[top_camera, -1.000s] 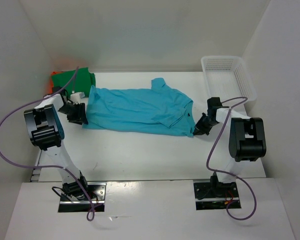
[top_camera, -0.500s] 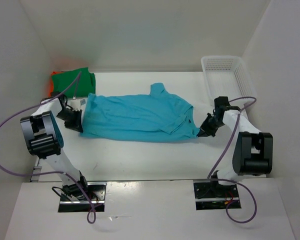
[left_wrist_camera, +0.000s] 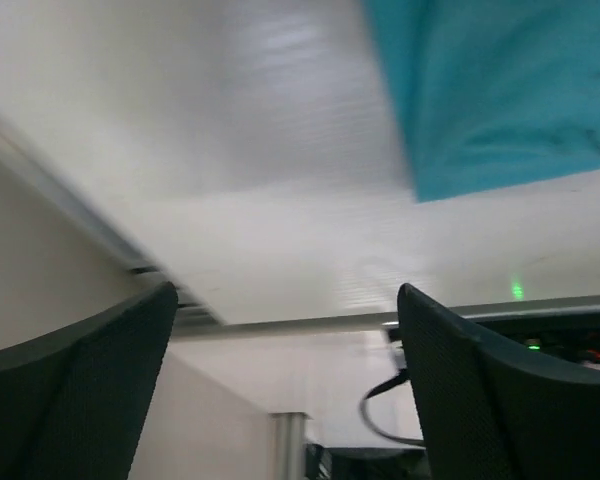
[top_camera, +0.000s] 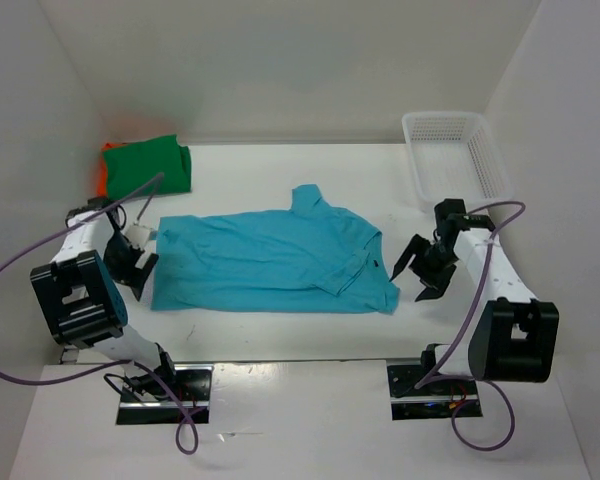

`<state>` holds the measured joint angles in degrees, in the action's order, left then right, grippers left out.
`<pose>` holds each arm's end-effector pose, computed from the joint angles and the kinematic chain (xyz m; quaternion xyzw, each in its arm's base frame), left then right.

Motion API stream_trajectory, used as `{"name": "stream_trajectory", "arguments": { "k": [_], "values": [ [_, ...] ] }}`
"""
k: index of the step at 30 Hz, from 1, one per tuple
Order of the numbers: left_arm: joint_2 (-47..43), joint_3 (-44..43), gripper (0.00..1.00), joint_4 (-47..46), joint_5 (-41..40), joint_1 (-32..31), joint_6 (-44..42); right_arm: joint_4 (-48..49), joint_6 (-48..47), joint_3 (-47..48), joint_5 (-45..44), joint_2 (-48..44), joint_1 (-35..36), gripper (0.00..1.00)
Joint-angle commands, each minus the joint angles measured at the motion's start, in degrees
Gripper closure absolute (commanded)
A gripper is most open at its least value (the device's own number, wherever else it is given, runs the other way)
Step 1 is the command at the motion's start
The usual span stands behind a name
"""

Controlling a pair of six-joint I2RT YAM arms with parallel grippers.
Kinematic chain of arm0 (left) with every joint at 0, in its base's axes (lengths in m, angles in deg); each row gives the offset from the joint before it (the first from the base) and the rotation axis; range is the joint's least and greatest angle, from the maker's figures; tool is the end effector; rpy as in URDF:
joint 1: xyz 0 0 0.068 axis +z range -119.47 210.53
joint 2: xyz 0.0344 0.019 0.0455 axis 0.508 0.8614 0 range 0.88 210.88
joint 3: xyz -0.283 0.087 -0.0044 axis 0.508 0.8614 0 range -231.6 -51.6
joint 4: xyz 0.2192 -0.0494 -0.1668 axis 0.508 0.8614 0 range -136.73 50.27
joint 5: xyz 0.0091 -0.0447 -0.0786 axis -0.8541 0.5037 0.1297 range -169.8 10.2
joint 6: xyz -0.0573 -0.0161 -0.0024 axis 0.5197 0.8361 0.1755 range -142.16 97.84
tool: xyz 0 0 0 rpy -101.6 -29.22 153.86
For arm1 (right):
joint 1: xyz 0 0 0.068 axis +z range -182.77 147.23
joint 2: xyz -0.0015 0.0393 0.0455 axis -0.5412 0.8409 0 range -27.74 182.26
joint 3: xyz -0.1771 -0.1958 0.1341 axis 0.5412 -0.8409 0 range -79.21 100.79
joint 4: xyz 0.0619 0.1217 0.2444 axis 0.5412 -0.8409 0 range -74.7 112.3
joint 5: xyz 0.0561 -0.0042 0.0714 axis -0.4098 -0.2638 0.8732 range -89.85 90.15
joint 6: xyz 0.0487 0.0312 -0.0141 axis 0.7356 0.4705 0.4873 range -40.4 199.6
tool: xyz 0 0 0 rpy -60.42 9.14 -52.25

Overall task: Fold and stack the t-shirts
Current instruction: Fold the flattened tshirt in 1/3 of the way, then grap the side of the flattened tshirt furthest away from the robot with both arms

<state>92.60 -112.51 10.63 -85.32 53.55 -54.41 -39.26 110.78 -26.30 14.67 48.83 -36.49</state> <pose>0.2655 0.1173 0.2000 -0.0796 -0.9955 -0.0500 0.0082 0.2295 -0.0040 0.2266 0.2922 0.9471 0.1325 0.0101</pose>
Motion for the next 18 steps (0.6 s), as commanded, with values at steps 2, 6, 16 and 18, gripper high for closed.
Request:
{"name": "stream_trajectory", "arguments": {
  "k": [2,6,16,18],
  "values": [
    [-2.78,-15.77,0.00,-2.07,-4.95,0.01,-3.52,-0.77,1.34,6.59,-4.42,-4.86,0.65,0.19],
    [4.68,-23.72,0.00,-5.06,0.22,-2.54,-0.73,9.33,3.71,16.85,-6.25,7.76,13.77,0.20],
    [19.44,-29.70,0.00,-15.18,19.39,-3.69,14.84,9.03,-8.48,78.47,-21.91,55.04,24.47,0.20],
    [20.77,-30.77,0.00,-16.84,20.36,-3.69,16.34,3.06,-10.43,93.09,-25.06,68.18,25.26,0.20]
  ]
}}
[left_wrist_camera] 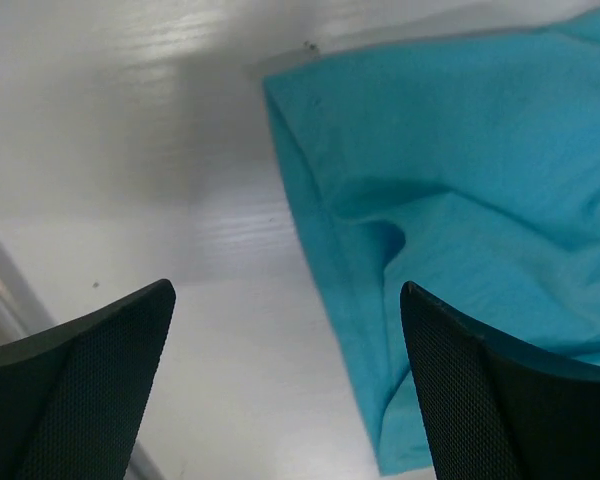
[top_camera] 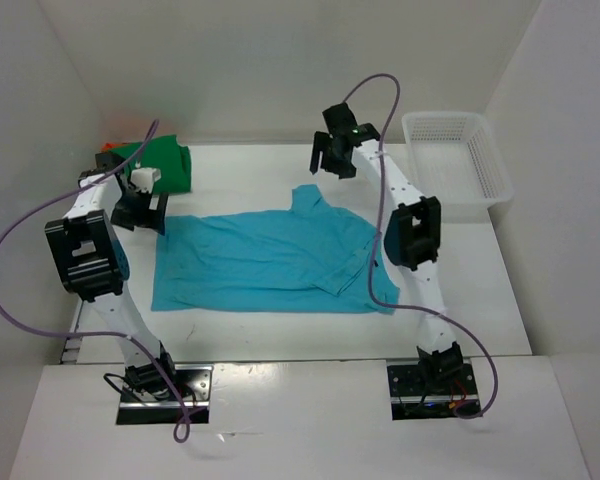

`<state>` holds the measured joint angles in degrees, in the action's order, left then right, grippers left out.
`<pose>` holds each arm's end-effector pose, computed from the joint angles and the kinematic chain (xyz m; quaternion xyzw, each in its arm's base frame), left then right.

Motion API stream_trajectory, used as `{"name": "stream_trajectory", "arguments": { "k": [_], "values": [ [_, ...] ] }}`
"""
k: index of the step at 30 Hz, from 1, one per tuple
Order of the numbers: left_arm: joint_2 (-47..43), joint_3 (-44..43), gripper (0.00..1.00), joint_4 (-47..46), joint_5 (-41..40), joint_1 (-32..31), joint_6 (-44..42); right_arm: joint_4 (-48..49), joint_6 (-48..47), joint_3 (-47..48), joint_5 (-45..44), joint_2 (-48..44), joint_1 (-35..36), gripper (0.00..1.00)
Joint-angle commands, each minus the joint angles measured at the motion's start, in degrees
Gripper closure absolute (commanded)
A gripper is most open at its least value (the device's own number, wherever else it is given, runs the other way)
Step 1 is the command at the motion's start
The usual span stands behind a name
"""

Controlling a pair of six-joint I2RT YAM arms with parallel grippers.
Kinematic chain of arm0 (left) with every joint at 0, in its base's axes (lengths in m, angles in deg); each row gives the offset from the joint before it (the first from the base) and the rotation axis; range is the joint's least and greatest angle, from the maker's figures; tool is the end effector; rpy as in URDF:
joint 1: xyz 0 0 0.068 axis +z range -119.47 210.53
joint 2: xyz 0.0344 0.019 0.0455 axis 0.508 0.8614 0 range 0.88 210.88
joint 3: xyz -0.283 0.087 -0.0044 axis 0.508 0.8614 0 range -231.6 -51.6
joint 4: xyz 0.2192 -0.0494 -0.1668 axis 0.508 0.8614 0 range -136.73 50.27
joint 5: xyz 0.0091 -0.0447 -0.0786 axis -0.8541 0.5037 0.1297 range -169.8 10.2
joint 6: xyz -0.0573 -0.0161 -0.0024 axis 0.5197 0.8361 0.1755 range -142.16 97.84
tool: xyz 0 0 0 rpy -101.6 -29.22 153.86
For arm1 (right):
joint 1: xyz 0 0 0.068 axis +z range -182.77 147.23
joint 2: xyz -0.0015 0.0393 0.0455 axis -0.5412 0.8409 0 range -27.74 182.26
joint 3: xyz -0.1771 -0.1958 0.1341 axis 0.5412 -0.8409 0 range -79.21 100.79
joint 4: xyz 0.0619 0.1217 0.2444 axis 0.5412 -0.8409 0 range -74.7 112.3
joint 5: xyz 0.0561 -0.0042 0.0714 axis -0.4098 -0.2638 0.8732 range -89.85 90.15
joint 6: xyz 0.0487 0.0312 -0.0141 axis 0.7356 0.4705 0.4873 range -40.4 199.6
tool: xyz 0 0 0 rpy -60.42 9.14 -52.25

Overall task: Fold and stack the t-shirts
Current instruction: Grap the side of the flattened tshirt furthest away from the robot with both arms

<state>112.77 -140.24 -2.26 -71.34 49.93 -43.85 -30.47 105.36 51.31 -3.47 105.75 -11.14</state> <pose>0.4157 0.1395 0.2230 0.0338 0.9780 -0.0002 0.2058 0.5140 0.2008 0.2714 0.0437 0.9542 0.0907 0.2816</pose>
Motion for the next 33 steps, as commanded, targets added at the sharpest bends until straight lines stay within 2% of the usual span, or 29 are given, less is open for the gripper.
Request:
{"name": "stream_trajectory", "arguments": {
  "k": [1,3,7,12,14,17,18,19,20,21,22,25,26,30,32,33],
  "values": [
    [1.73,-3.03,0.00,-4.47,6.91,-0.06,6.57,-4.63,-5.02,19.12,-6.93,12.31,0.60,0.20],
    [3.06,-4.25,0.00,-5.00,7.61,-0.06,7.10,-3.13,-5.02,20.02,-2.02,15.54,0.61,0.20],
    [8.32,-5.84,0.00,-5.53,8.84,-0.06,8.33,-3.04,-5.81,19.94,-3.33,19.87,3.25,0.20],
    [12.81,-7.78,0.00,-5.01,11.66,-0.06,8.33,-1.98,-5.19,21.00,0.80,24.97,6.14,0.19],
    [13.52,-7.78,0.00,-5.01,11.66,-1.20,8.33,-1.98,-5.72,20.48,1.41,25.68,7.20,0.22],
    [14.05,-7.07,0.00,-5.71,12.45,-1.73,8.33,-1.98,-5.72,21.09,1.42,26.21,8.78,0.49],
    [14.75,-7.07,0.00,-6.40,13.06,-1.73,8.33,-1.98,-5.20,21.09,1.42,26.21,8.78,0.68],
    [15.54,-7.59,0.01,-6.41,13.06,-1.73,8.33,-2.50,-4.58,21.70,0.72,26.21,8.78,0.76],
    [16.76,-7.60,0.05,-6.41,14.19,-2.34,8.33,-3.03,-4.05,21.71,0.11,26.21,8.17,0.91],
    [17.47,-9.08,0.12,-6.41,15.08,-2.87,8.33,-3.04,-4.05,22.23,-1.20,26.21,7.65,0.99],
    [18.09,-9.09,0.44,-5.63,15.87,-3.40,7.72,-3.82,-3.35,22.24,-2.17,25.34,7.03,1.00],
    [18.62,-8.93,0.93,-5.01,18.16,-3.40,7.02,-5.15,-2.82,22.24,-5.95,22.70,4.04,1.00],
    [17.05,-8.05,1.00,-5.01,18.16,-3.40,6.49,-6.10,-2.21,22.24,-6.92,19.91,3.34,1.00],
    [8.89,-3.04,1.00,-8.25,13.52,-3.40,2.28,-6.64,-2.90,16.71,-9.65,9.88,0.09,1.00],
    [2.12,1.25,1.00,-10.61,11.32,-3.40,-0.96,-5.59,-3.69,9.78,-9.65,3.14,0.08,1.00],
    [-0.16,3.02,1.00,-11.50,9.39,-3.40,-2.37,-4.02,-3.70,2.97,-9.65,0.74,1.21,1.00]
  ]
}}
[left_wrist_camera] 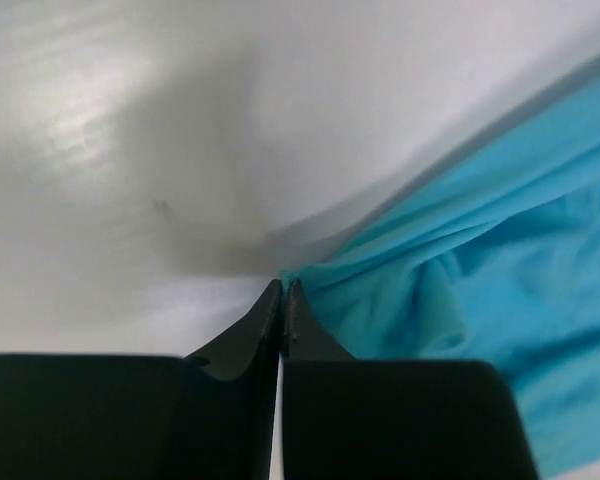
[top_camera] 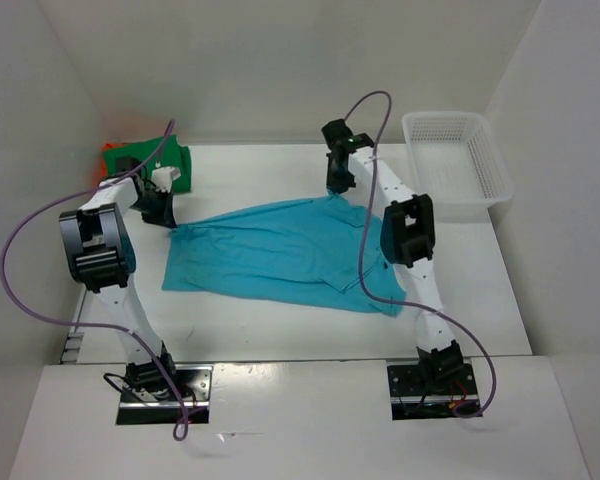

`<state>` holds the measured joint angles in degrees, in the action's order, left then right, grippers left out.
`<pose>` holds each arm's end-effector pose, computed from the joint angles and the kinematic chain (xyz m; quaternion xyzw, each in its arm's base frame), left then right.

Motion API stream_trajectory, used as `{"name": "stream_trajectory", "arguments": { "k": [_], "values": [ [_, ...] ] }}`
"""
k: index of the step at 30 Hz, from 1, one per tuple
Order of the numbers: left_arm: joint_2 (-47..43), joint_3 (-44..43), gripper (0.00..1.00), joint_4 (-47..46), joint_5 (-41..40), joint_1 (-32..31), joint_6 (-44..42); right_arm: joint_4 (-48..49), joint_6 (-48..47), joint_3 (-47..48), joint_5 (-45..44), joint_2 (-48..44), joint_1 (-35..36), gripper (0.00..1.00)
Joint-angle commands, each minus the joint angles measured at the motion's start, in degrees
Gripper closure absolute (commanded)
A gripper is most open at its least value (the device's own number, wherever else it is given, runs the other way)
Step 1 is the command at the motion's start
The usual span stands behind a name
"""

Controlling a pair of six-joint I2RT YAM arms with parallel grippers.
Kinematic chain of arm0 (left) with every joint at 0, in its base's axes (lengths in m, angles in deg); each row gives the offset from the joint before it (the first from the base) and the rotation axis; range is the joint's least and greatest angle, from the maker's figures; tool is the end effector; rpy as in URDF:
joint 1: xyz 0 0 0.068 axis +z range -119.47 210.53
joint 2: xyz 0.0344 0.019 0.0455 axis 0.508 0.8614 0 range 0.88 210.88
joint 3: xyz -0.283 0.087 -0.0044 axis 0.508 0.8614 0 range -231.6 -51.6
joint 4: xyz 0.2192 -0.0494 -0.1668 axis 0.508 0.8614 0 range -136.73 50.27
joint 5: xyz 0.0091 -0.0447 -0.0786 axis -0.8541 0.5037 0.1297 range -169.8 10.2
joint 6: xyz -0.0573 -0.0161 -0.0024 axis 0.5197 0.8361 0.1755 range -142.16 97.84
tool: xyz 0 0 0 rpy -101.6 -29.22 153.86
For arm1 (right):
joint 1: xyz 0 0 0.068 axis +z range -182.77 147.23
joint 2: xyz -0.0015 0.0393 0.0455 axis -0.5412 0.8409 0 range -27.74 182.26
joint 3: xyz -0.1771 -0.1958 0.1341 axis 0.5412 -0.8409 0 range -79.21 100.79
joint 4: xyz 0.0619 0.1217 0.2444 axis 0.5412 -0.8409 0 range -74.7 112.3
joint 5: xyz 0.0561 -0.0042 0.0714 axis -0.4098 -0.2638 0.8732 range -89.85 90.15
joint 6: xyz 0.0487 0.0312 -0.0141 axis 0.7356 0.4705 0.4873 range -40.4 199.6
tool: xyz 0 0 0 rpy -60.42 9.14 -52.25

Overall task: Fold and stack the t-shirts
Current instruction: Grap the side of the flattened tshirt furthest away from the robot with both arms, then fold the other side of the tshirt into a rectangle

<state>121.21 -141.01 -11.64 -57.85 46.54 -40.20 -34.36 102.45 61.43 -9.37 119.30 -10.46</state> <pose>0.4560 0.1138 0.1730 0.0566 0.9594 -0.1184 0.2496 0.5434 0.2151 0.1959 0.0239 0.9691 0.0146 0.2452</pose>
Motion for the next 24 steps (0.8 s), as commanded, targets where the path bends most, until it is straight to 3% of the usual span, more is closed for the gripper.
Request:
{"name": "stream_trajectory", "arguments": {
  "k": [1,3,4,6,7,13,19,24],
  "values": [
    [-13.24,5.45,1.00,-2.83,-4.98,-0.01,-7.43,1.10,-0.79,-11.40,-4.62,-15.27,0.55,1.00],
    [-17.39,8.79,1.00,-4.15,-5.52,-0.62,-11.98,7.83,0.08,-21.49,-4.63,-24.66,1.34,1.00],
    [-20.46,11.86,1.00,-4.15,-6.22,-0.63,-13.58,10.76,2.09,-32.77,-3.76,-28.18,1.34,1.00],
    [-21.19,13.72,1.00,-3.54,-6.22,-0.63,-17.01,17.51,4.03,-46.25,-1.92,-36.69,1.34,1.00],
    [-21.19,15.30,1.00,-3.54,-6.22,-0.63,-17.03,18.60,4.65,-48.94,-1.30,-38.13,1.34,1.00],
    [-21.18,11.71,1.00,-2.75,-0.69,-1.16,-14.22,19.74,6.42,-54.15,2.66,-39.55,3.88,1.00],
    [-24.97,13.91,0.99,-8.27,-2.71,-2.03,-16.14,24.75,11.60,-66.89,1.08,-48.42,4.41,1.00],
    [-19.80,9.52,0.97,-15.90,0.71,-4.50,-10.71,23.88,7.74,-53.04,-0.76,-38.61,1.35,1.00]
  ]
}}
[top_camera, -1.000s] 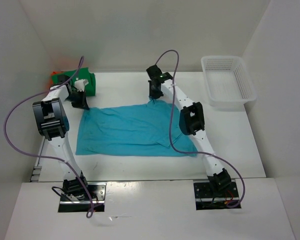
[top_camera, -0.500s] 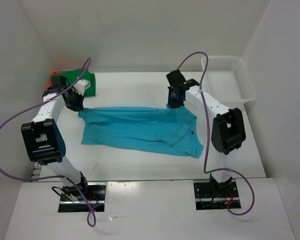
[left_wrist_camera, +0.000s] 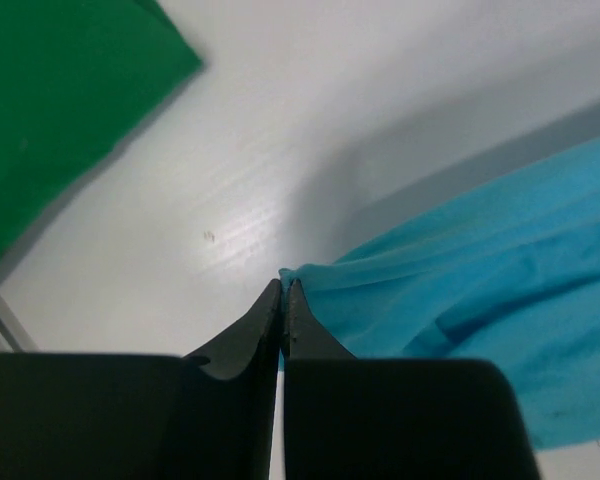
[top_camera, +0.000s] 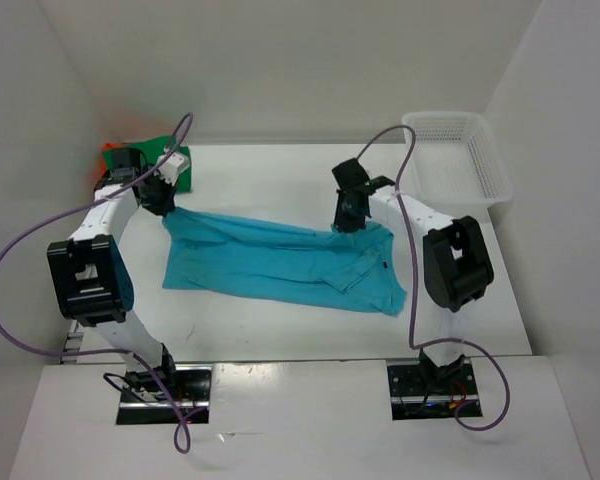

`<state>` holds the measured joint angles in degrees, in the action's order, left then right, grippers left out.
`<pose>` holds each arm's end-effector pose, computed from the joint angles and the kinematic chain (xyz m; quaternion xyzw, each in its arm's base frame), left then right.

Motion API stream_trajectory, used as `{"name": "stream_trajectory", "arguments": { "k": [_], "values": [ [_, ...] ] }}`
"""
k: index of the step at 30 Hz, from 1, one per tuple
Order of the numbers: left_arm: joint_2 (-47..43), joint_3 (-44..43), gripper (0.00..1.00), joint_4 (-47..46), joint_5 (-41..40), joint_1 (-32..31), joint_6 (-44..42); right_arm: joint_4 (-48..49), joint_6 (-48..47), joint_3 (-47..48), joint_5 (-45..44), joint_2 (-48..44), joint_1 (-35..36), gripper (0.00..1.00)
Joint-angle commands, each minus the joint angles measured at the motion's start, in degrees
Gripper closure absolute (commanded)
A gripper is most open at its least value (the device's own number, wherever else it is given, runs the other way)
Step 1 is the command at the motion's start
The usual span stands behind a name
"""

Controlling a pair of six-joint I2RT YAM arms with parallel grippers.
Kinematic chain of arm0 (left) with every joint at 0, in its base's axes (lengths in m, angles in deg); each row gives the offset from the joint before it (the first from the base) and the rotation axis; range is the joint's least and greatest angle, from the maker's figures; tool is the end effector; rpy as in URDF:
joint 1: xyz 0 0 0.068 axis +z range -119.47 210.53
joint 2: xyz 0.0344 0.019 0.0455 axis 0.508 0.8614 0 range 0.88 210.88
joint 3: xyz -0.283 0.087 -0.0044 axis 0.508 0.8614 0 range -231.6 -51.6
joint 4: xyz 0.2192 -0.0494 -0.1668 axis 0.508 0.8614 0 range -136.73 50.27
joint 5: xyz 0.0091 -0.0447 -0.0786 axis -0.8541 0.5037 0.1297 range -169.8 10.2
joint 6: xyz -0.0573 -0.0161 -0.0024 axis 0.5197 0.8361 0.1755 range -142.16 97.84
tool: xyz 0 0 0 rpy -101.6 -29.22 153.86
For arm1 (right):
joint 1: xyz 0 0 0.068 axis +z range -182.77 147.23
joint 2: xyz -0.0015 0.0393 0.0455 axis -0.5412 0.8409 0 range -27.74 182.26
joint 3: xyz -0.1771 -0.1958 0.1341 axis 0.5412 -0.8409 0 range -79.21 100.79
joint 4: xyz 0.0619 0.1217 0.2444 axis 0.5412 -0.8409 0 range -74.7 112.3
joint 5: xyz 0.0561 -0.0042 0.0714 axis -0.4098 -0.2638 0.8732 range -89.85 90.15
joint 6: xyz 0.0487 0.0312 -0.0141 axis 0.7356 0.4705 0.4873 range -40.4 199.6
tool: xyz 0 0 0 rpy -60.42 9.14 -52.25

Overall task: Fold and stack the t-shirts
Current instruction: Fold the other side of the tshirt into a rectangle

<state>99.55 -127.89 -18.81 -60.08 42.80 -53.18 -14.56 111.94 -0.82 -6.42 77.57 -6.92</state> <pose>0.3982 0.0715 0.2644 0.2084 0.9048 -0.0264 0.3704 0.3721 0.1747 0.2197 0.0680 0.9701 0.0613 0.2249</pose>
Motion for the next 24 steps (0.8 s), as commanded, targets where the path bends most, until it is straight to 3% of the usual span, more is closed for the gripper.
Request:
{"name": "stream_trajectory", "arguments": {
  "k": [1,6,11,16,18,19,21,24],
  "values": [
    [2.66,-4.21,0.97,-10.15,3.82,-0.76,4.11,4.08,-1.75,11.76,-3.72,5.14,-2.81,1.00],
    [5.57,-4.40,0.93,-15.26,8.03,-0.76,11.51,2.23,-0.53,23.12,-3.72,12.11,-4.66,1.00],
    [0.74,1.92,0.89,-12.46,8.57,-0.76,2.76,3.29,1.23,8.65,-6.96,1.77,-0.81,1.00],
    [-3.65,6.41,0.88,-2.71,8.57,-0.76,-6.14,2.67,8.24,-8.03,-7.42,-7.92,5.86,0.99],
    [-4.45,10.00,0.88,-0.59,7.70,-0.76,-9.91,2.67,10.54,-12.88,-6.01,-10.73,7.19,0.92],
    [-4.45,11.15,0.87,-0.59,6.22,-0.76,-10.89,2.67,12.38,-14.22,-4.96,-11.27,7.90,0.79],
    [-4.45,13.00,0.87,-0.06,4.89,-1.29,-11.95,3.28,13.62,-18.25,-2.50,-12.67,8.52,0.75],
    [-4.98,16.08,0.84,-1.72,1.99,-1.29,-13.35,4.17,14.77,-21.86,0.85,-16.35,8.52,0.58]
  ]
}}
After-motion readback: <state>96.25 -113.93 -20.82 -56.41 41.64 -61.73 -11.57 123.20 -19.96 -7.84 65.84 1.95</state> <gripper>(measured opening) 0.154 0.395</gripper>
